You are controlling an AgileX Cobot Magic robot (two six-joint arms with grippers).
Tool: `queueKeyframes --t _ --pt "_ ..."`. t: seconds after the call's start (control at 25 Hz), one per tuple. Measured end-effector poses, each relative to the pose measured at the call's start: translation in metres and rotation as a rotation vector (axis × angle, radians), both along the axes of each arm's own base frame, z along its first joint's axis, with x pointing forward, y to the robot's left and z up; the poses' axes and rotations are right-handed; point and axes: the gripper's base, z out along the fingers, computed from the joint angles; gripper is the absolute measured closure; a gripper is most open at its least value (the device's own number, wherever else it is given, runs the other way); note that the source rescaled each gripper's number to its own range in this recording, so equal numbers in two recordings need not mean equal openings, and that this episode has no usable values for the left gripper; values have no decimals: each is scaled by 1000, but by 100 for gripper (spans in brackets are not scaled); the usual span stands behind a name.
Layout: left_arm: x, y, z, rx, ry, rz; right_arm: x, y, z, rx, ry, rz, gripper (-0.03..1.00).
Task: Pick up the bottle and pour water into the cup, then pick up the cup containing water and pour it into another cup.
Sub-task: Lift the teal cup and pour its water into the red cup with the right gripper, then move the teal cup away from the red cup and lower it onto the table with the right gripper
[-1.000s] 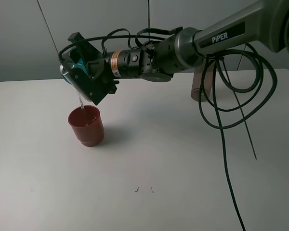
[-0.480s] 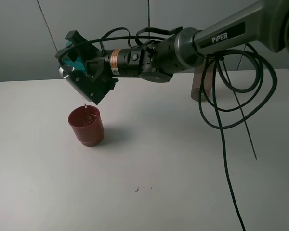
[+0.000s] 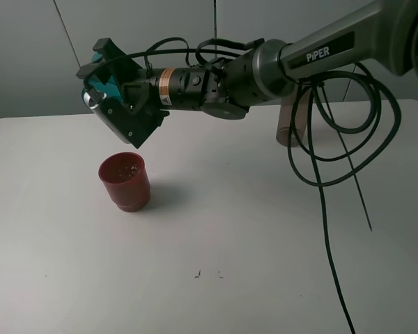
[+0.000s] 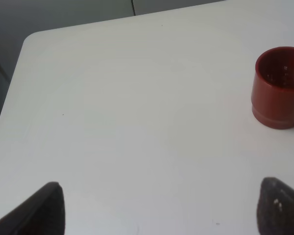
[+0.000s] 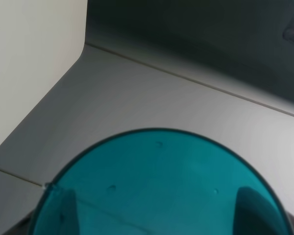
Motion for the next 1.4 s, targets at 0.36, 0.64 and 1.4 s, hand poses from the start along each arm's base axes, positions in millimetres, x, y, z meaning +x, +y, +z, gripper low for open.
queueKeyframes --t 0.36,0.64,1.4 --pt "0 0 0 0 0 0 0 0 0 204 468 -97 88" --pt "0 0 0 0 0 0 3 -5 13 449 1018 -295 88" --pt "0 0 0 0 0 0 -13 -77 39 844 1520 -939 88"
